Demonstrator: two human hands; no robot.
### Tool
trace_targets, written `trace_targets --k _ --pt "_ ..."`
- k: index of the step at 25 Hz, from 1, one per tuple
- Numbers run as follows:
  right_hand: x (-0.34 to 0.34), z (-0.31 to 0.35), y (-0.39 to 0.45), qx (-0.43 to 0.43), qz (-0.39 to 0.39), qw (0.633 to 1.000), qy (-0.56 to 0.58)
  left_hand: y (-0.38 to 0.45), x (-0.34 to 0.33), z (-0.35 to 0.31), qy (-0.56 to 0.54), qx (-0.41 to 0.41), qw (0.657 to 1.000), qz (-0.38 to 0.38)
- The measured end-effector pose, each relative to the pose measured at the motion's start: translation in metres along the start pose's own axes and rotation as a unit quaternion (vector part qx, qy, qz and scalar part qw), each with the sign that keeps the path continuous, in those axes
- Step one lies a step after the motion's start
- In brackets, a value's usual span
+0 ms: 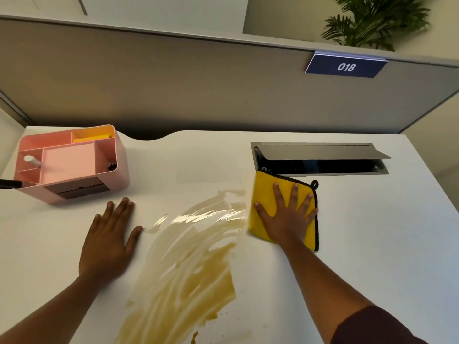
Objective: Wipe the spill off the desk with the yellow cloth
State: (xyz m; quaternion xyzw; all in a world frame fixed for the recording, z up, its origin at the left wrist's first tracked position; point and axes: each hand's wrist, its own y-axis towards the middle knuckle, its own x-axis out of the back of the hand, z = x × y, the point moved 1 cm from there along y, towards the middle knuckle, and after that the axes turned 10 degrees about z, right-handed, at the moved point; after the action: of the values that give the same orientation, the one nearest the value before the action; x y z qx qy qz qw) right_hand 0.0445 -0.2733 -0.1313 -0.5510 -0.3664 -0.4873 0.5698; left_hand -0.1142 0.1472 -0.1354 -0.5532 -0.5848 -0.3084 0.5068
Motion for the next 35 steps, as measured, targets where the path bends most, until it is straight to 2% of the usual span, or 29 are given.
trace_targets --k 7,12,14,16,23,28,35 --pt "-0.009 0.080 0.016 0.012 -0.003 1.000 0.009 0.002 -0.005 0.001 0.021 0.002 1.000 0.008" --pt "-0.029 0.144 -0.009 0.140 0.006 0.990 -0.013 0.002 -0.004 0.003 0.024 0.004 1.000 0.011" --pt "-0.038 0.145 -0.019 0.207 -0.006 0.978 -0.031 0.000 -0.004 0.003 0.023 0.001 1.000 0.010" --pt "-0.038 0.139 -0.014 0.235 -0.014 0.971 -0.042 -0.001 -0.005 0.002 0.021 -0.003 1.000 0.009" --pt "-0.009 0.161 0.065 0.139 0.011 0.990 -0.022 -0.001 -0.004 0.003 0.026 -0.001 1.000 0.012" --pt "-0.002 0.178 0.086 0.138 0.031 0.989 -0.032 0.004 -0.003 0.005 0.030 -0.001 1.000 0.008" --pt "-0.030 0.205 0.002 0.327 0.029 0.942 -0.067 0.004 -0.001 0.002 0.023 0.001 1.000 0.005"
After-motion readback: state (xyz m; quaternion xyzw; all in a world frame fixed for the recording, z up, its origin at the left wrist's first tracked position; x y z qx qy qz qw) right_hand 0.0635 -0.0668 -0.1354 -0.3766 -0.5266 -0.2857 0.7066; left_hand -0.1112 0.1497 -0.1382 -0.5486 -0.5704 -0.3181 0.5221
